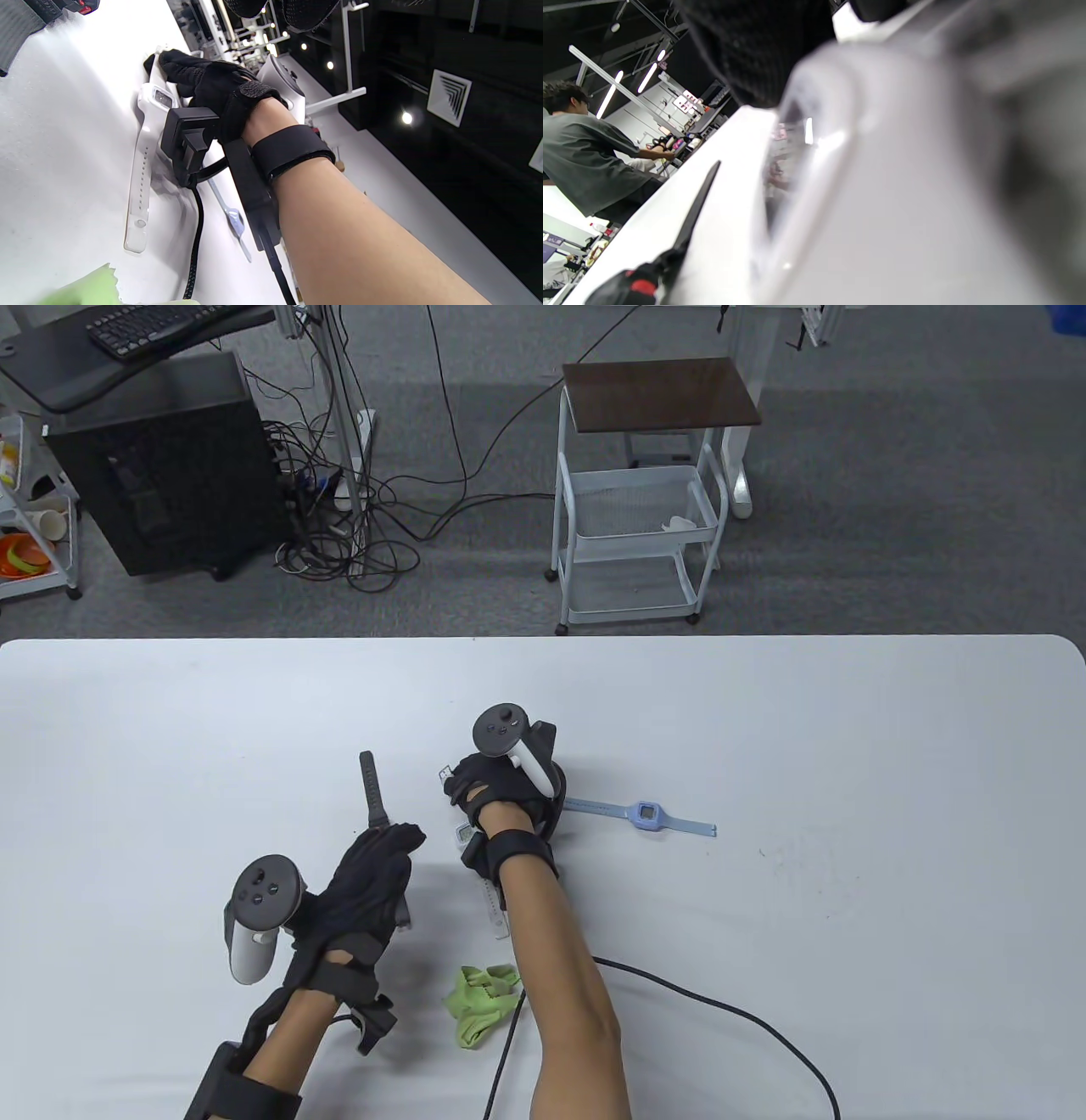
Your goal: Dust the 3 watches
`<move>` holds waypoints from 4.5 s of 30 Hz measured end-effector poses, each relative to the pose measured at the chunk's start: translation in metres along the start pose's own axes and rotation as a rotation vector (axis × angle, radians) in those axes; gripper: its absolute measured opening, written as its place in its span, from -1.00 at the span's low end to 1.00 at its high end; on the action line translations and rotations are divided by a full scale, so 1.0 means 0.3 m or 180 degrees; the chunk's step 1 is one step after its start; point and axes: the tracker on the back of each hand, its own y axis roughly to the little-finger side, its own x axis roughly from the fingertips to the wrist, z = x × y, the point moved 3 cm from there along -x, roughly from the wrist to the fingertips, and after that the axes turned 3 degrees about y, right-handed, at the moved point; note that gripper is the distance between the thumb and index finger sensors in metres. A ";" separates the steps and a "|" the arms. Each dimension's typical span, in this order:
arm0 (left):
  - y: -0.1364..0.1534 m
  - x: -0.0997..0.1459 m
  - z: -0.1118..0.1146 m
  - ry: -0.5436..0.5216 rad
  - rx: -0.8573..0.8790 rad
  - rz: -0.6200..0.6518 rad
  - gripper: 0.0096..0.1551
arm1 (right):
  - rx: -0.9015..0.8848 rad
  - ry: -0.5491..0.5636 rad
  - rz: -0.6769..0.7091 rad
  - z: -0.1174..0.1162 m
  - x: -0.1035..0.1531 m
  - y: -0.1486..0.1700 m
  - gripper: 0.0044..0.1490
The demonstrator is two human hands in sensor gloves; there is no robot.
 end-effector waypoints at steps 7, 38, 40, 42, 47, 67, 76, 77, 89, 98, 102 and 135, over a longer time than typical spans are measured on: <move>0.001 0.002 0.002 0.0019 0.0033 0.0004 -0.18 | 0.0317 -0.0026 -0.0046 -0.018 -0.003 -0.008 -0.53; -0.011 0.010 0.030 0.0115 -0.0059 0.0168 -0.18 | -0.0553 0.0608 0.0871 0.229 0.262 0.060 0.02; -0.015 0.011 0.038 0.0153 -0.0074 0.0193 -0.18 | -0.0641 0.0711 0.0967 0.257 0.324 0.085 0.02; -0.018 0.011 0.044 0.0183 -0.0084 0.0219 -0.18 | -0.0729 0.0803 0.1049 0.279 0.395 0.118 0.02; -0.015 0.009 0.055 0.0261 -0.0133 0.0213 -0.19 | -0.0923 0.0994 0.1200 0.297 0.571 0.236 0.00; -0.079 -0.006 0.234 0.1005 -0.1494 0.0250 -0.30 | -0.1568 0.1199 0.1341 0.270 0.850 0.433 -0.03; -0.145 0.029 0.346 0.1671 -0.2891 0.0209 -0.39 | -0.1902 0.1119 0.1015 0.278 0.830 0.504 -0.05; -0.133 0.030 0.364 0.1789 -0.3023 0.0127 -0.39 | -0.1914 0.1121 0.1009 0.278 0.828 0.506 -0.05; 0.008 0.009 0.383 0.2247 -0.3329 -0.0651 -0.13 | -0.1894 0.0986 0.0961 0.267 0.822 0.500 -0.08; 0.039 0.003 0.395 0.2235 -0.3277 -0.0795 -0.10 | -0.1872 0.0900 0.0915 0.258 0.821 0.497 -0.10; 0.047 -0.004 0.395 0.2112 -0.3166 -0.0789 -0.13 | -0.1869 0.0880 0.0901 0.256 0.820 0.496 -0.10; -0.070 0.000 0.298 0.1098 -0.2616 0.0029 -0.52 | -0.1842 0.0773 0.0848 0.244 0.815 0.493 -0.11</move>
